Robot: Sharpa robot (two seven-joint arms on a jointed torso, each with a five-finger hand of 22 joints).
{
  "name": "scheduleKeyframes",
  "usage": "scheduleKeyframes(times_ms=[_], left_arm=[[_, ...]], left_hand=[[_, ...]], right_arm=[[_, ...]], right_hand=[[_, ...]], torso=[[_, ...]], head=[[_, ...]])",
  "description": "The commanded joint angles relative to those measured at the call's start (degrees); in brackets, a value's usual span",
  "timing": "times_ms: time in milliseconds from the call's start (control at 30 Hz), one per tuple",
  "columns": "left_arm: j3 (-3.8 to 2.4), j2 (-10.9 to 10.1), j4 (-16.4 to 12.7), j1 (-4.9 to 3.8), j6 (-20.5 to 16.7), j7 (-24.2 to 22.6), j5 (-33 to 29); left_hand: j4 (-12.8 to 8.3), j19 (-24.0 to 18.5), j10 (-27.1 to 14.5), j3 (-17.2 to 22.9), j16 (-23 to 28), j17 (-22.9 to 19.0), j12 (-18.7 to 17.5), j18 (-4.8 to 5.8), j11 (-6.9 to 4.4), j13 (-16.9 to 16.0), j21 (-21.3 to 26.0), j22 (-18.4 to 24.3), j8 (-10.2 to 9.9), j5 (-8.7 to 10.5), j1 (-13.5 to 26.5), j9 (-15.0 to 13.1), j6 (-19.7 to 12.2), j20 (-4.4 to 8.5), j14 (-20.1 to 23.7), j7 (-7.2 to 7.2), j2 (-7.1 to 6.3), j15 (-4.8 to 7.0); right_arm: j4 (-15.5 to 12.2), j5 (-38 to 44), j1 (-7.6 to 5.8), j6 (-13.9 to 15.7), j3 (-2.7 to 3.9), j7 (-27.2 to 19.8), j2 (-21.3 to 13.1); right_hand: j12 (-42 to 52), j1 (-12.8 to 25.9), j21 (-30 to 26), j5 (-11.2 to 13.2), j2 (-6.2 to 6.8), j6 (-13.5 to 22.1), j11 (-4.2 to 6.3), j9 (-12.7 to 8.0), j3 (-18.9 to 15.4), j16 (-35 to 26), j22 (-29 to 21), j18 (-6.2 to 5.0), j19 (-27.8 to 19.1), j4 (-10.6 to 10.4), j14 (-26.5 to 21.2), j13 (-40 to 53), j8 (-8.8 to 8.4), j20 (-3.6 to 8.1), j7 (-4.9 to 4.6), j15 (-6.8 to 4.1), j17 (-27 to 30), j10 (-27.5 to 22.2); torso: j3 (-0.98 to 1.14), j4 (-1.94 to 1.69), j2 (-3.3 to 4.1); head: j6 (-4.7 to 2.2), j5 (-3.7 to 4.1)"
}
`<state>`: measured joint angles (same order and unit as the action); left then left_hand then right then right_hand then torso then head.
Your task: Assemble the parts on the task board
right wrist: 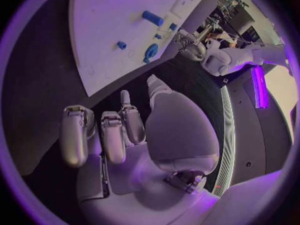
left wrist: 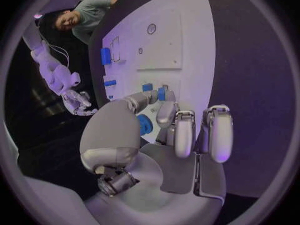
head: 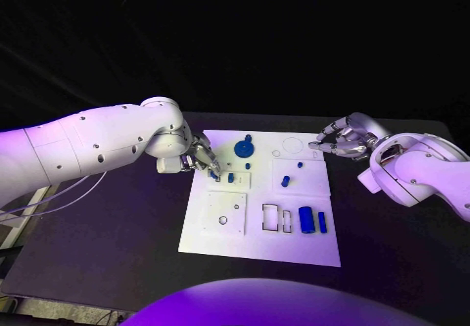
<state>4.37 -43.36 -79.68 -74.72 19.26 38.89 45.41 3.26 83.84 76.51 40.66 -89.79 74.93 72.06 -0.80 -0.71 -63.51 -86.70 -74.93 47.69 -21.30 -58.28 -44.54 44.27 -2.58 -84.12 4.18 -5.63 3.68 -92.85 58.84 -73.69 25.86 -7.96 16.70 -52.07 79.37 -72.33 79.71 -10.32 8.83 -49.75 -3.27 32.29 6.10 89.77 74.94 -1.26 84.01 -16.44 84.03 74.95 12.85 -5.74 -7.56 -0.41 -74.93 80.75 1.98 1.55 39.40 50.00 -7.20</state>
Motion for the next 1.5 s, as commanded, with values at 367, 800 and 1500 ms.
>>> scheduleKeyframes(times_ms=[367, 800, 1500], left_arm=[[-0.18, -1.9, -4.4, 0.02, -9.9, -1.1, 0.0], [0.34, -2.2, -7.0, 0.96, -10.2, -1.8, 11.6], [0.37, -1.1, -5.3, 1.91, -5.9, -3.1, 13.8]], left_hand=[[-12.7, 4.8, 0.8, 12.6, -0.2, 15.1, 0.6, 0.15, -0.57, -0.6, -0.7, -14.2, 2.5, -7.2, 3.2, -0.7, 1.2, 0.79, -5.9, -1.19, -0.88, 0.94], [-12.9, 4.8, 0.9, 13.1, -0.2, 15.1, 0.4, 0.16, -0.78, -0.3, -0.8, -14.2, 3.0, -6.42, 3.6, -0.7, 1.2, 1.02, -5.9, -1.41, -0.86, 1.17], [-12.3, 4.7, 0.6, 13.0, -0.2, 15.1, -0.1, 0.13, -0.54, 0.4, -0.6, -14.2, 1.9, 0.63, 1.9, 0.6, 0.5, 0.81, -5.9, -1.12, -0.08, 0.89]], right_arm=[[0.0, 0.4, 0.14, -0.7, 0.01, -0.2, 0.0], [0.0, 0.3, 0.27, -0.7, 0.01, -0.2, -0.1], [0.1, 0.3, 0.47, -0.8, 0.01, -0.3, 0.0]], right_hand=[[-0.2, -0.8, -0.4, -0.3, -0.02, 0.4, 0.09, 0.1, -0.3, 0.2, 9.9, -1.18, 1.0, -0.1, 6.0, 3.7, 0.21, 0.36, -0.13, -0.31, -15.1, -0.4], [-0.2, -0.8, -0.4, -0.3, -0.02, 0.4, 0.09, 0.1, -0.3, 0.2, 9.9, -1.18, 1.0, -0.1, 6.0, 3.7, 0.21, 0.36, -0.13, -0.31, -15.1, -0.4], [-0.2, -0.8, -0.4, -0.3, -0.02, 0.4, 0.09, 0.1, -0.3, 0.2, 9.9, -1.18, 1.0, -0.1, 6.0, 3.7, 0.21, 0.36, -0.13, -0.31, -15.1, -0.4]], torso=[[-0.04, 0.09, 0.09], [-0.05, 0.1, 0.14], [0.04, 0.16, 0.12]], head=[[0.0, -0.37], [0.0, -0.35], [0.0, -0.42]])
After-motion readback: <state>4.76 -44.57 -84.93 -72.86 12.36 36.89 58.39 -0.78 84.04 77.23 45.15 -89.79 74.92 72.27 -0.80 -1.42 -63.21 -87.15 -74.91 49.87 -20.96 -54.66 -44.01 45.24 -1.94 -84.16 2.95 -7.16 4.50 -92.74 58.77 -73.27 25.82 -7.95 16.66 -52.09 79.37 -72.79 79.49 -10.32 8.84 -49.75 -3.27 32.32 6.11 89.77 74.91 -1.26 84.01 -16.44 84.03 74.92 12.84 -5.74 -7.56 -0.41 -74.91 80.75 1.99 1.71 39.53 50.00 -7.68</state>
